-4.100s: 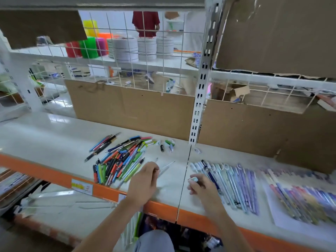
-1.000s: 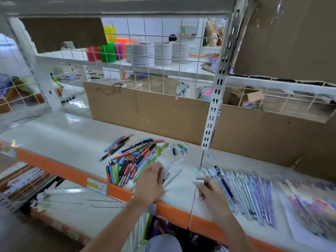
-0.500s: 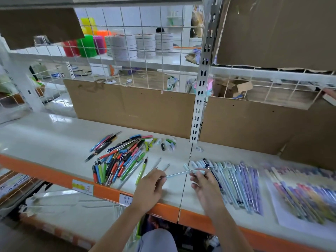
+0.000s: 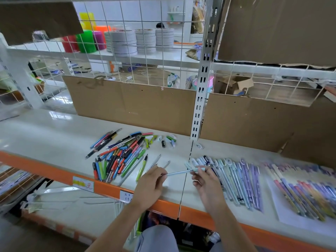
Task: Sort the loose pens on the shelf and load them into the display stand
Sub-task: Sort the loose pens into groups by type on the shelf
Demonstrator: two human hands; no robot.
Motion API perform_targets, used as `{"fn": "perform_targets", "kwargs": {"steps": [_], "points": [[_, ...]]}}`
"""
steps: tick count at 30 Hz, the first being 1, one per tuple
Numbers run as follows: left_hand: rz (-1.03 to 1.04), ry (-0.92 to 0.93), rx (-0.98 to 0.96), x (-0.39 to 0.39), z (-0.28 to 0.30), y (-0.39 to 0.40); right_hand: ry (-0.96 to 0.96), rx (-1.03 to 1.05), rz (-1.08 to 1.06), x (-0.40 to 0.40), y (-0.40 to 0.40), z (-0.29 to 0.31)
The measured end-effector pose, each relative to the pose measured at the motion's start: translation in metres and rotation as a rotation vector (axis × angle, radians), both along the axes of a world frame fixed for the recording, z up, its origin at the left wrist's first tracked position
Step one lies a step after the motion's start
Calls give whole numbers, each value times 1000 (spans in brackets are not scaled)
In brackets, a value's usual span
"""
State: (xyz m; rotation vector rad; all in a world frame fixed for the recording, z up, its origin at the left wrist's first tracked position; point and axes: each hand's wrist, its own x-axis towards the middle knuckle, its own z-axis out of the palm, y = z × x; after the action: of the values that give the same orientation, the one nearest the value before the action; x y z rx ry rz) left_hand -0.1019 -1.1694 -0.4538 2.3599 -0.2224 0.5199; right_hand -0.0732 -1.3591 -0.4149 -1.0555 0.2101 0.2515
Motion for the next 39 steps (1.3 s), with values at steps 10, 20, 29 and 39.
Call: {"fn": "perform_targets", "kwargs": {"steps": [10, 20, 29, 39], "points": [[38, 50, -60, 0, 2, 0, -97, -287, 103, -3, 7, -6], [39, 97, -13, -3, 11, -4, -105, -484, 94, 15, 48, 14], [417, 107, 205, 10, 15, 56, -557, -1479, 523, 38, 46, 18], [510, 227, 332, 18, 12, 63, -689, -1917, 486, 58, 68, 25]]}}
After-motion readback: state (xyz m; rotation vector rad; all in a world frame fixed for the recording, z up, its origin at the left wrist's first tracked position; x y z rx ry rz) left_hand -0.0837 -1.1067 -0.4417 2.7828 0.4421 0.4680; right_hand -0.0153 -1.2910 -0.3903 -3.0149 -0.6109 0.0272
